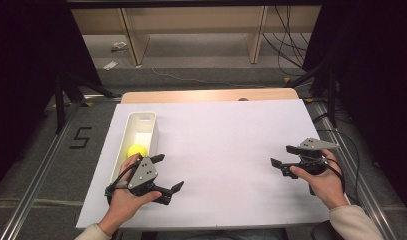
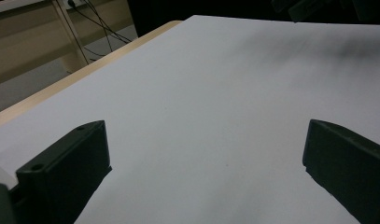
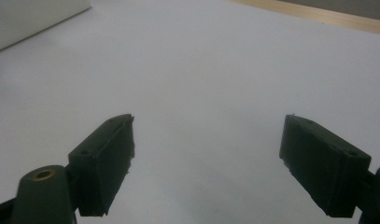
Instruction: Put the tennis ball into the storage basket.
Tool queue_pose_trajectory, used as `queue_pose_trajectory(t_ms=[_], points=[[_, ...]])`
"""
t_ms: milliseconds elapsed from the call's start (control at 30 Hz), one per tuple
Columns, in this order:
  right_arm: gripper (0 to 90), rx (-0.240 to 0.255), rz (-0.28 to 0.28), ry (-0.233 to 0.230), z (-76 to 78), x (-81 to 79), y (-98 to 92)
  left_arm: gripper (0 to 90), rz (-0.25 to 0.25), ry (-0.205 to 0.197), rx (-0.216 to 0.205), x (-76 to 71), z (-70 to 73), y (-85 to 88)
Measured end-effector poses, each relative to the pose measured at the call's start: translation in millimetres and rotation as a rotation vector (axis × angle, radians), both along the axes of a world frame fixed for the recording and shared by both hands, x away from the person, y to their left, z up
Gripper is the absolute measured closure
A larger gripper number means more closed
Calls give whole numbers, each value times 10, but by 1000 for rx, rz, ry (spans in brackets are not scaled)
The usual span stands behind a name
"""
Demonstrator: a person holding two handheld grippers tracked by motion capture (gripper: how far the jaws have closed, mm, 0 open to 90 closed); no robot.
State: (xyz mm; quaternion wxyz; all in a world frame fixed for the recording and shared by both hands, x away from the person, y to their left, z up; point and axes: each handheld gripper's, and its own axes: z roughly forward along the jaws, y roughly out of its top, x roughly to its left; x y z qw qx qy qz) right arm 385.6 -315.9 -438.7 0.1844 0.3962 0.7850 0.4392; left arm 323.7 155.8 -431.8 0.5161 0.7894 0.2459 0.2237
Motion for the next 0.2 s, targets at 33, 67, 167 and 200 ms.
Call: queue_pose_trajectory(t_ms=[33, 67, 167, 200], points=[[185, -6, 0, -4, 8, -4, 3, 2, 2, -2, -1, 1, 4, 5], [185, -9, -1, -8, 18, -8, 5, 2, 1, 1, -4, 5, 3, 8], [184, -3, -2, -5, 15, -6, 11, 2, -1, 6, -4, 13, -4, 1], [184, -2, 1, -5, 11, -3, 14, 2, -2, 4, -3, 13, -3, -3]])
